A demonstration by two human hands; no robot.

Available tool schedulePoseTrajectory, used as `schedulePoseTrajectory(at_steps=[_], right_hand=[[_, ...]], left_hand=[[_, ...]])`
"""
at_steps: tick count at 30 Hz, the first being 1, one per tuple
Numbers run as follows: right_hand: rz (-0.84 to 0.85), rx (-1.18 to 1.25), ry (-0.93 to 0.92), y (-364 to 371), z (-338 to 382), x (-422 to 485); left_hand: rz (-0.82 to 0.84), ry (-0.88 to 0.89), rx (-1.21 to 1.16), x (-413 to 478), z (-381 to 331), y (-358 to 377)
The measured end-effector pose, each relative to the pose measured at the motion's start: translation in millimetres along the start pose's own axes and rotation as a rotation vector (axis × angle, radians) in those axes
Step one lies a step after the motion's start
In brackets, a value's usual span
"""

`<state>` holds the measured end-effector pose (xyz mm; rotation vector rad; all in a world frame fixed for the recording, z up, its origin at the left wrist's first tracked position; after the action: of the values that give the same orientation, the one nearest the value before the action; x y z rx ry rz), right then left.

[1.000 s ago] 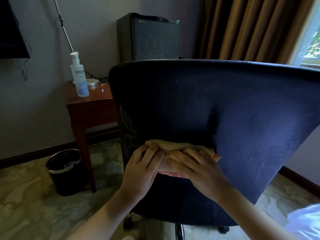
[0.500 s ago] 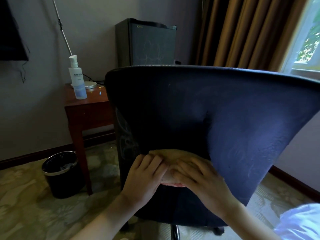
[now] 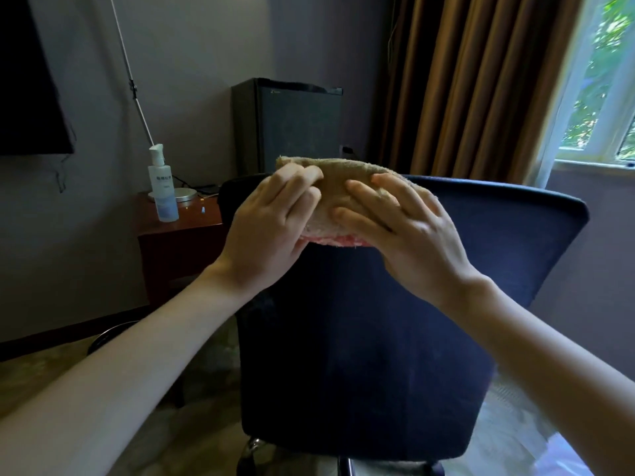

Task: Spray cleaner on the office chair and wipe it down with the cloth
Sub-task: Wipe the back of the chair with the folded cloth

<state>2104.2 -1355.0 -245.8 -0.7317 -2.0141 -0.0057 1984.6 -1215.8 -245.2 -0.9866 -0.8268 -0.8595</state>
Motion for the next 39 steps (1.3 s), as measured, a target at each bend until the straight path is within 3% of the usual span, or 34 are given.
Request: schedulePoseTrajectory(at_steps=[9, 22, 39], right_hand=[[-0.035, 0.068, -0.03, 29.6, 1.3, -37.7], [0.052, 0.054, -0.035, 58.5, 21.3, -101.4], [0.08, 0.039, -0.028, 71.1, 37.3, -139.7]], left_hand=[[0.017, 0.003, -0.058, -33.5, -12.4, 35.4], [-0.036, 0.018, -0.149, -83.2, -37.4, 84.6], [-0.062, 0.047, -0.18, -116.3, -52.1, 108.1]])
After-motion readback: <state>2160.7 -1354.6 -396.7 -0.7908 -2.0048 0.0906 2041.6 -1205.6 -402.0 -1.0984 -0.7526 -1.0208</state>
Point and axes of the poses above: each hand's wrist, its own x-axis towards the middle knuckle, its own y-axis out of the palm, z = x × y, the point moved 3 cm from there along x, towards the middle knuckle, and after that the axes turned 1 degree about -x, right-handed, at the moved point
